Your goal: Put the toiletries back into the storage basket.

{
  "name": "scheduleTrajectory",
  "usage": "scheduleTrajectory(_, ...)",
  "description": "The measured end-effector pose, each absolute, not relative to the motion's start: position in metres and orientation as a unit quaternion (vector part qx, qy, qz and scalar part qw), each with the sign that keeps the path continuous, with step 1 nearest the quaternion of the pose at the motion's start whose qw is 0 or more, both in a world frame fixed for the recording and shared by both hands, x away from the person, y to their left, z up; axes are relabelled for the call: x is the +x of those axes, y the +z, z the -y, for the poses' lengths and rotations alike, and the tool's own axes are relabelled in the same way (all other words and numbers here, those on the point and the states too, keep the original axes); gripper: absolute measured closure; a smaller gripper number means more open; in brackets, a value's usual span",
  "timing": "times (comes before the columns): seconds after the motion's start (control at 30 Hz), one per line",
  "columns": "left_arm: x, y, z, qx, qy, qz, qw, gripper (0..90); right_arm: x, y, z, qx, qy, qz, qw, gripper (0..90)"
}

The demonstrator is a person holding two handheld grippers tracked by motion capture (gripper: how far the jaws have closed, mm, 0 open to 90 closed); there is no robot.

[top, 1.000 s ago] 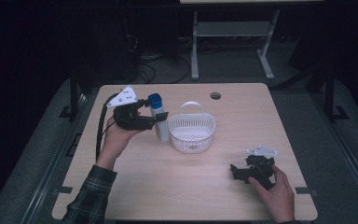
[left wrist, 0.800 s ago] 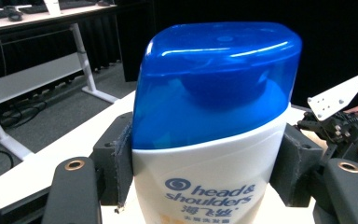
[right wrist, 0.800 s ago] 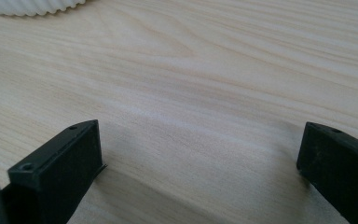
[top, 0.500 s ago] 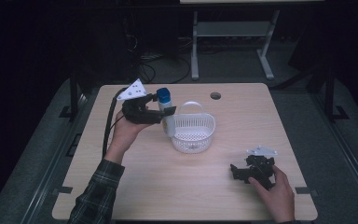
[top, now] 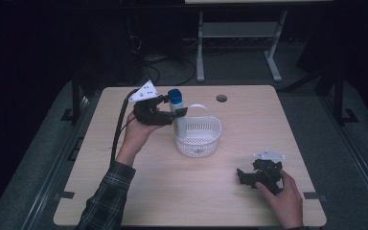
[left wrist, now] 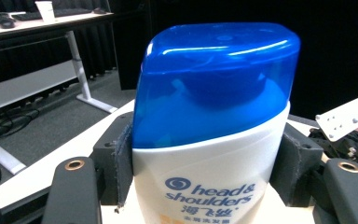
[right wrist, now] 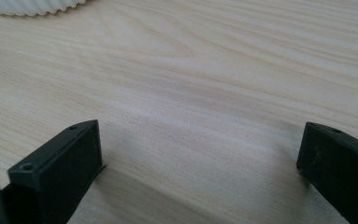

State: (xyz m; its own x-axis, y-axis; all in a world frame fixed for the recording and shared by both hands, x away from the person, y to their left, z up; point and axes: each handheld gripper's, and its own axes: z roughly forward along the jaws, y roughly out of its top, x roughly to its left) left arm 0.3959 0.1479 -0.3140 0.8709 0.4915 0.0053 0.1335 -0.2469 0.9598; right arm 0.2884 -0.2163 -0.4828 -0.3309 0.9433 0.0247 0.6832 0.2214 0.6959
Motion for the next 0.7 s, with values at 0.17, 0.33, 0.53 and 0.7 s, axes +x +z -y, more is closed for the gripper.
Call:
scheduleTrajectory(0.17, 0.399, -0.32, -0.145, 0.773, 0.155, -0.203, 0.58, 33.2, 0.288, -0.483, 0.216, 0.539, 0.313, -0.754, 0.208, 0.0)
scheduleTrajectory(0.33, 0.401, -0.329, -0.142, 0.777, 0.154, -0.205, 0.575, 33.1, 0.288, -0.483, 0.216, 0.54, 0.313, -0.754, 0.208, 0.0)
scheduleTrajectory(0.53, 0.405, -0.339, -0.139, 0.783, 0.148, -0.208, 0.567, 33.1, 0.288, -0.483, 0.216, 0.54, 0.312, -0.753, 0.208, 0.0)
scheduleTrajectory(0.7, 0.405, -0.346, -0.138, 0.784, 0.148, -0.21, 0.565, 33.2, 0.288, -0.483, 0.216, 0.54, 0.312, -0.754, 0.208, 0.0)
